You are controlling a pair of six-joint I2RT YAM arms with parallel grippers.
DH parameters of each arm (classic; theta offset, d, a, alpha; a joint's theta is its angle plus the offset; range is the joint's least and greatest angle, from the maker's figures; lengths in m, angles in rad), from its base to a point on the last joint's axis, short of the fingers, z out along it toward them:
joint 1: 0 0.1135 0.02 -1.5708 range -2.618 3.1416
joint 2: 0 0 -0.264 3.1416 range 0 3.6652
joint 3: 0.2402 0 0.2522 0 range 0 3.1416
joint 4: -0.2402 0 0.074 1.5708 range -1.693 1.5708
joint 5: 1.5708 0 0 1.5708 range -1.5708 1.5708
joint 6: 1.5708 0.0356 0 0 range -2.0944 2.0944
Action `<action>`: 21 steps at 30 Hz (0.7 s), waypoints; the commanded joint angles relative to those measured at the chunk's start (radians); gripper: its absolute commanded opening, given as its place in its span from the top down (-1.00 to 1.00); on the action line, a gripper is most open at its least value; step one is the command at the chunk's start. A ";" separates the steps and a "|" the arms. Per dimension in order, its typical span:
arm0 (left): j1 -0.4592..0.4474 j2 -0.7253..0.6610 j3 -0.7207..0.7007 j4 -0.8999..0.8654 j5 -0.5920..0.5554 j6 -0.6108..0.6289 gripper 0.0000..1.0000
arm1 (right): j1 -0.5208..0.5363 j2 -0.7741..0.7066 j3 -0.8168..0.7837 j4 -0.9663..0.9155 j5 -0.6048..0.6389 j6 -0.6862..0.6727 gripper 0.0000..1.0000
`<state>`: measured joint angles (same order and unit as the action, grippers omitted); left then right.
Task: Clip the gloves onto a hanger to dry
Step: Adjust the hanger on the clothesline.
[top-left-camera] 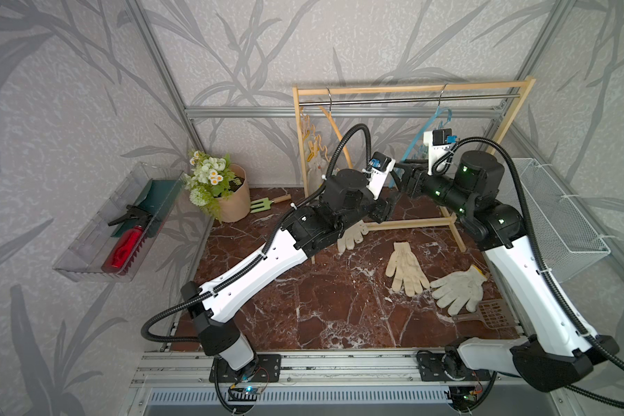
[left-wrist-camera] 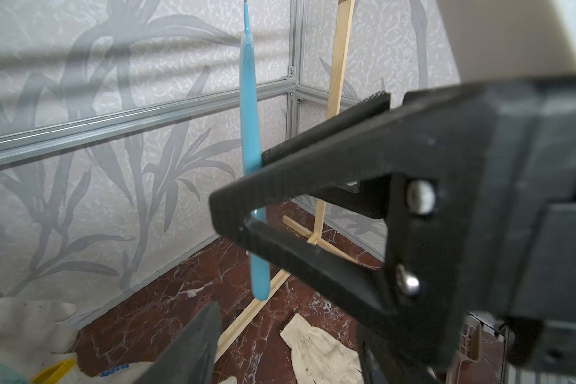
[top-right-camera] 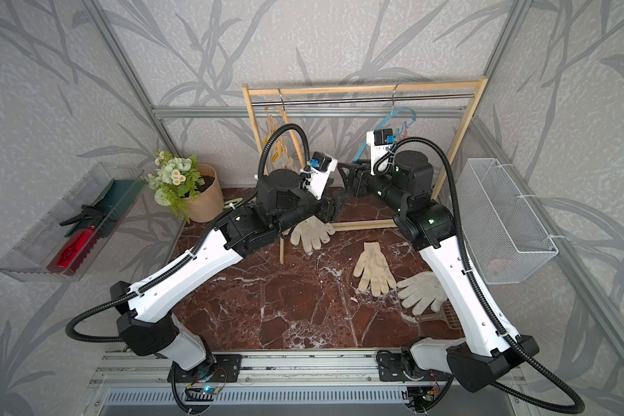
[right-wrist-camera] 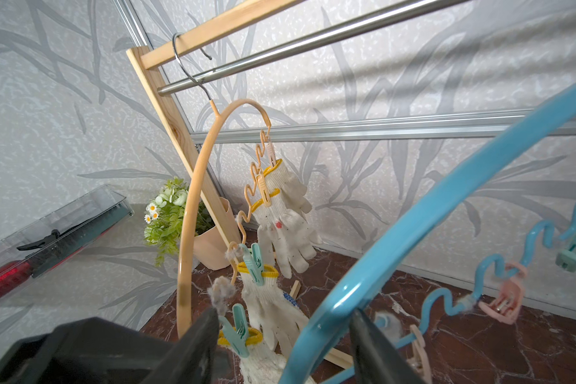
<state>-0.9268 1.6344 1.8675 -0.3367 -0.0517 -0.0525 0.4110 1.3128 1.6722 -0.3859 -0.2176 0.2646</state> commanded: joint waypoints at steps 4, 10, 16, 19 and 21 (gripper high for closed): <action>0.002 0.041 0.061 0.004 -0.045 0.056 -0.23 | 0.001 -0.009 0.007 0.041 -0.061 0.015 -0.26; 0.031 0.096 0.106 0.016 -0.087 0.055 -0.05 | -0.017 -0.014 -0.004 0.041 -0.076 0.026 -0.28; 0.080 0.143 0.156 0.023 -0.096 0.023 0.11 | -0.071 -0.035 -0.034 0.044 -0.094 0.038 -0.39; 0.100 0.158 0.177 0.023 -0.100 0.019 0.17 | -0.112 -0.054 -0.060 0.055 -0.105 0.038 -0.46; 0.113 0.160 0.179 0.026 -0.100 0.016 0.18 | -0.149 -0.068 -0.081 0.064 -0.107 0.043 -0.51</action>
<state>-0.8288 1.7939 2.0094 -0.3283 -0.1337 -0.0315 0.2977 1.2907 1.6070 -0.3626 -0.3000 0.3000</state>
